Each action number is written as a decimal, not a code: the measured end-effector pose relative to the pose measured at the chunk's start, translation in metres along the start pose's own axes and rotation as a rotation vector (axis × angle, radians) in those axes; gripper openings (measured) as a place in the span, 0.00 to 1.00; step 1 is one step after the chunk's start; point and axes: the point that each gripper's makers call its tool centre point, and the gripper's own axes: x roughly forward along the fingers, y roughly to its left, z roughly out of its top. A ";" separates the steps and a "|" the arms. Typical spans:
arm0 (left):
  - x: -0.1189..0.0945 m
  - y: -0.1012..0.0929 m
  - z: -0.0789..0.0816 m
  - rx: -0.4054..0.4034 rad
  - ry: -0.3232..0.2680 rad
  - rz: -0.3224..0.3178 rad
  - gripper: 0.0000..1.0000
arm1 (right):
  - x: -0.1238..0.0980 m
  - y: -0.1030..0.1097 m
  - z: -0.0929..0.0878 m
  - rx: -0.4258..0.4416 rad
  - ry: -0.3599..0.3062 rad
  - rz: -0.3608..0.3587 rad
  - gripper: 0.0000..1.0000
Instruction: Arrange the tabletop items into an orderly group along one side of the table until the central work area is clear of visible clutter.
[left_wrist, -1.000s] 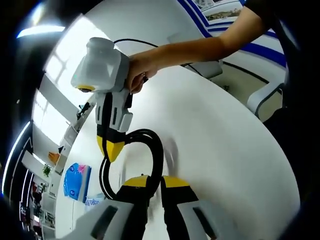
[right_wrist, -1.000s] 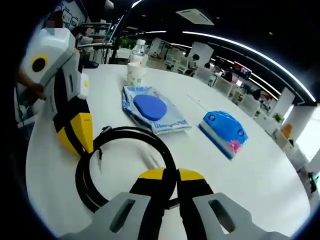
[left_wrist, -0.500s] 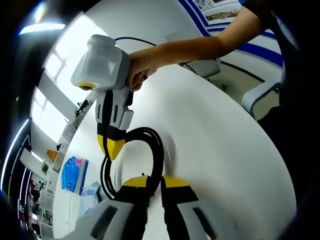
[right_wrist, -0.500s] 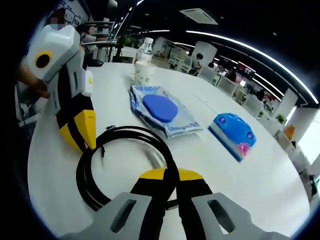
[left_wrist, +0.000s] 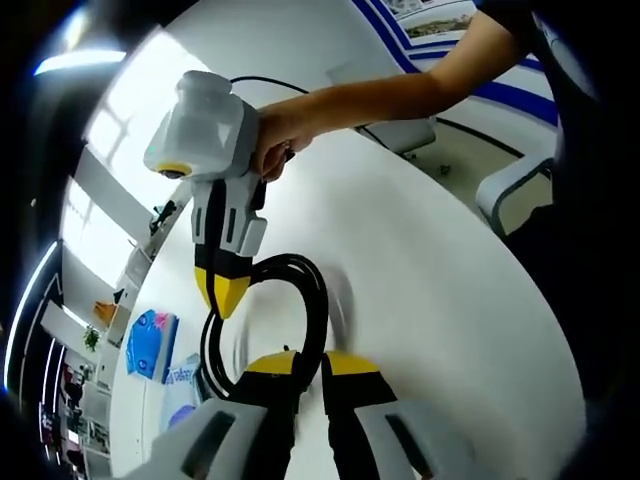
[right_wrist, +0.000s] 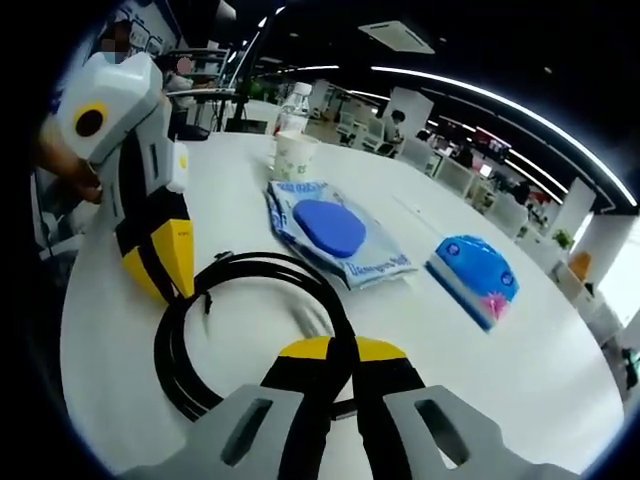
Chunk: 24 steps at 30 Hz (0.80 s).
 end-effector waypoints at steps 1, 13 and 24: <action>-0.001 0.000 0.000 0.002 0.001 0.004 0.03 | 0.000 0.000 -0.001 -0.003 0.003 -0.001 0.04; -0.006 0.002 -0.004 -0.023 -0.013 0.018 0.00 | 0.001 0.013 -0.012 0.033 0.014 0.015 0.03; -0.009 0.000 -0.005 -0.023 -0.008 0.020 0.00 | 0.003 0.013 -0.013 0.028 0.024 0.019 0.04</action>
